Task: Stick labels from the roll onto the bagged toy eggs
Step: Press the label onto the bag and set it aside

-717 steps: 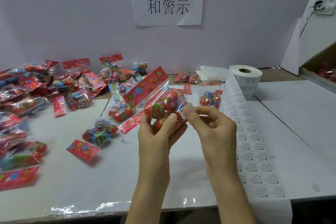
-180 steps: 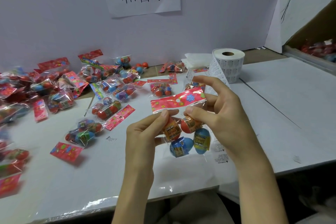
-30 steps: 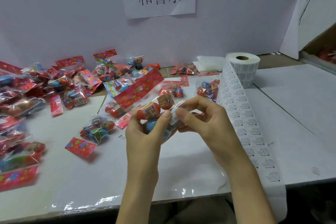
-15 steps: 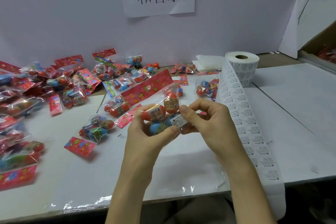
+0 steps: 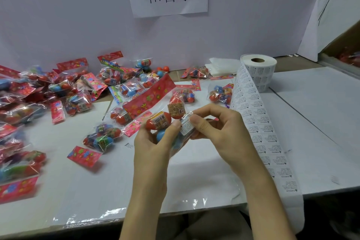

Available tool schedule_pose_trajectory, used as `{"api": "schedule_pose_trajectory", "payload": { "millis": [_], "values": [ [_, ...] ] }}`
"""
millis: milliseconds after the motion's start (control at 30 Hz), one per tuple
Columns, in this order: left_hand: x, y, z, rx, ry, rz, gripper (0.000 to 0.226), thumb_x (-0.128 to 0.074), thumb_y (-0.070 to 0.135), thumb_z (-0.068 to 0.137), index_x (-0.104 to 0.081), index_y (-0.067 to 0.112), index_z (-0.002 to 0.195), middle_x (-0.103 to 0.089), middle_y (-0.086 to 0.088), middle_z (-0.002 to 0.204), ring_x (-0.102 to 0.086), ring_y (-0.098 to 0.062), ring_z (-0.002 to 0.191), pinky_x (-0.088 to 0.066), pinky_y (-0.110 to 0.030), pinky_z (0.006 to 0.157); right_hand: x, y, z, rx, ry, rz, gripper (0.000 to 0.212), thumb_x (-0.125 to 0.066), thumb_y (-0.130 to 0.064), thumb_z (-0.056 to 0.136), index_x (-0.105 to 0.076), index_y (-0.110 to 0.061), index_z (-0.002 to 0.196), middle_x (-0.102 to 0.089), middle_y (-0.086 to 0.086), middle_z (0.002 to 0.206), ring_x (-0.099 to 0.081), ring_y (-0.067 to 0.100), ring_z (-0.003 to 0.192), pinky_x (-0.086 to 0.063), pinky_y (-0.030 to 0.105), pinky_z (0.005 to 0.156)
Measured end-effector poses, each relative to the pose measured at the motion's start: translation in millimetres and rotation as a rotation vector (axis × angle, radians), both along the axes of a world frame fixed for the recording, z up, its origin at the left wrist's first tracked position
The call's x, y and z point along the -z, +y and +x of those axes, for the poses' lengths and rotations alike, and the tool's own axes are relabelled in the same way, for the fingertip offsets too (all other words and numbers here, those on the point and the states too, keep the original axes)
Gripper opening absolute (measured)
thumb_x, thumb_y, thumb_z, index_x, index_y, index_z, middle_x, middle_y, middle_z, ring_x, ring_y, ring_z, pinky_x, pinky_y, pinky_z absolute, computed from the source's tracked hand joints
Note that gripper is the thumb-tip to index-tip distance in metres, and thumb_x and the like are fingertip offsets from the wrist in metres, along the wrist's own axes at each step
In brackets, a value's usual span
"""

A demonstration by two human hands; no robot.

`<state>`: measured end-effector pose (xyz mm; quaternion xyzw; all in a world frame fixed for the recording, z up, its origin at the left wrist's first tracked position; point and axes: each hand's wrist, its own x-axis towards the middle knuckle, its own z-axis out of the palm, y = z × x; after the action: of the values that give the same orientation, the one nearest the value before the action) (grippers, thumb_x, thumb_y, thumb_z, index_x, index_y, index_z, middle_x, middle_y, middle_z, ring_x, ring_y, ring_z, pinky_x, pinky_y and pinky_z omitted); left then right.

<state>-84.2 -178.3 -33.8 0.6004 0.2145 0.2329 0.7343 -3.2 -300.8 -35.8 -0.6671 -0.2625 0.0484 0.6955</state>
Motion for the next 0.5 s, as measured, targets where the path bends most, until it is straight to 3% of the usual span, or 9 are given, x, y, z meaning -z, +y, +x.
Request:
{"api": "schedule_pose_trajectory", "payload": {
  "millis": [200,433,500],
  "values": [
    [1.9,2.3,-1.5,0.063,-0.012,0.028,0.077,-0.088,0.031,0.053,-0.063,0.020,0.125,-0.077,-0.003,0.111,-0.075,-0.024,0.104,-0.061,-0.032,0.090,-0.6,-2.4,0.2,-0.011,0.007,0.024,0.006,-0.077,-0.017,0.089,-0.072,-0.017,0.093,-0.074,-0.001,0.083,-0.076,0.021,0.076,-0.062,0.030,0.071],
    [4.0,5.1,0.0,0.055,-0.010,0.052,0.069,-0.088,0.018,0.060,-0.061,0.025,0.123,-0.073,-0.002,0.115,-0.073,-0.024,0.105,-0.062,-0.022,0.081,1.1,-2.2,0.7,-0.004,0.011,-0.005,0.003,-0.074,-0.016,0.092,-0.073,-0.017,0.089,-0.077,0.002,0.082,-0.076,0.021,0.073,-0.062,0.029,0.069],
    [4.6,5.6,-0.2,0.059,-0.026,0.061,0.074,-0.087,0.020,0.056,-0.061,0.023,0.125,-0.072,-0.003,0.116,-0.073,-0.024,0.106,-0.062,-0.025,0.084,1.0,-1.8,0.0,-0.004,0.010,0.001,0.003,-0.074,-0.015,0.092,-0.073,-0.015,0.089,-0.077,0.003,0.082,-0.076,0.021,0.072,-0.062,0.029,0.067]
  ]
}}
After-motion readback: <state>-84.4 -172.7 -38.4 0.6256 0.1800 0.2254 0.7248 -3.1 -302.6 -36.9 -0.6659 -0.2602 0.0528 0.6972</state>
